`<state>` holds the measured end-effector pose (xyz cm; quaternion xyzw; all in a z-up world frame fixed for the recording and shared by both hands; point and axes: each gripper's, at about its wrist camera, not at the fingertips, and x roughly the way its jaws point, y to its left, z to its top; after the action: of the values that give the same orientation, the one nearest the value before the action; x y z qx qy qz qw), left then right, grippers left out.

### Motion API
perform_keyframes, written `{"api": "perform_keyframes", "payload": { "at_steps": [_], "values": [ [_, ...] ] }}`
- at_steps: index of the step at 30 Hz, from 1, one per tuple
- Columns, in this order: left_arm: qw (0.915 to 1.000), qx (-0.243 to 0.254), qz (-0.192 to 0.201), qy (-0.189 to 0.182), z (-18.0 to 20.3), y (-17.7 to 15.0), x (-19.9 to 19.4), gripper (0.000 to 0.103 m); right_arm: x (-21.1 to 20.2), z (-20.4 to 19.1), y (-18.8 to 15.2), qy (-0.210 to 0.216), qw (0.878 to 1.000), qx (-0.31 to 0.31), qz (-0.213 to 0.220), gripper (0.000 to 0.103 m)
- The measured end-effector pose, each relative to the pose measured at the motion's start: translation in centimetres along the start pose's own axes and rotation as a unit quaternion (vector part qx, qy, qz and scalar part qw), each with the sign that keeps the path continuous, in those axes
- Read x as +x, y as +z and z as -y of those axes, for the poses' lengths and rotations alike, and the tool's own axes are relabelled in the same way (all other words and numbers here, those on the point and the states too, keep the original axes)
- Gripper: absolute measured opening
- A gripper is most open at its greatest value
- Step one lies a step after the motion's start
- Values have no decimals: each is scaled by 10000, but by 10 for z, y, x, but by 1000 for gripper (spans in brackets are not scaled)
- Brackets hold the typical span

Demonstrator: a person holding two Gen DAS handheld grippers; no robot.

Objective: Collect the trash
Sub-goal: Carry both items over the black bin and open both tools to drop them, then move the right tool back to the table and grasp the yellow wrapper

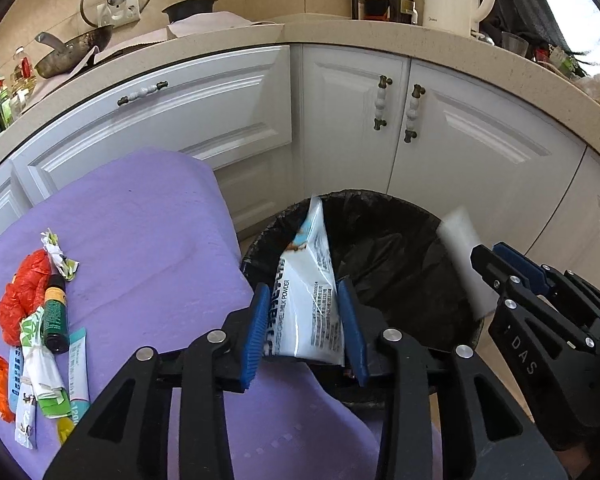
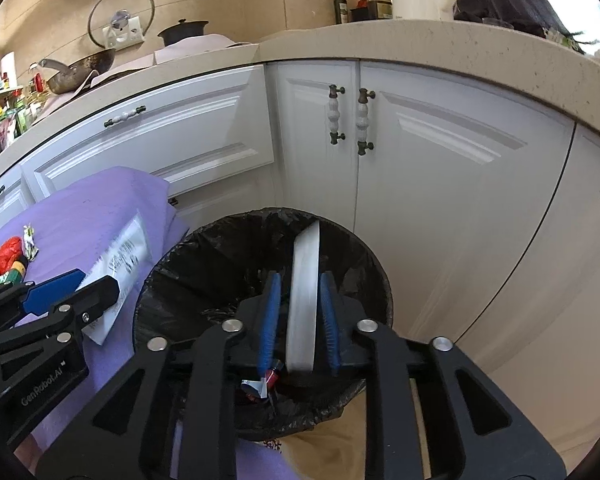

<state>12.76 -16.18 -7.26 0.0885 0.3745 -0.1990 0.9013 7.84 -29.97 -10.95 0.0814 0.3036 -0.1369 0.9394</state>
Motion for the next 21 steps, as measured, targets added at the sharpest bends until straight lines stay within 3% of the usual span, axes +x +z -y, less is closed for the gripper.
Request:
{"api": "perform_keyframes", "payload": {
  "at_steps": [6, 18, 21],
  "values": [
    [10000, -63, -7, 8, -2, 0, 0, 47, -3, 1, 0, -29, 10000, 50, 3, 22],
    [9994, -254, 234, 93, -33, -5, -39, 48, -28, -23, -2, 68, 9999, 44, 65, 30],
    [9989, -306, 308, 164, -46, -9, -53, 52, -37, -38, -5, 165, 9998, 2, 91, 37]
  ]
}}
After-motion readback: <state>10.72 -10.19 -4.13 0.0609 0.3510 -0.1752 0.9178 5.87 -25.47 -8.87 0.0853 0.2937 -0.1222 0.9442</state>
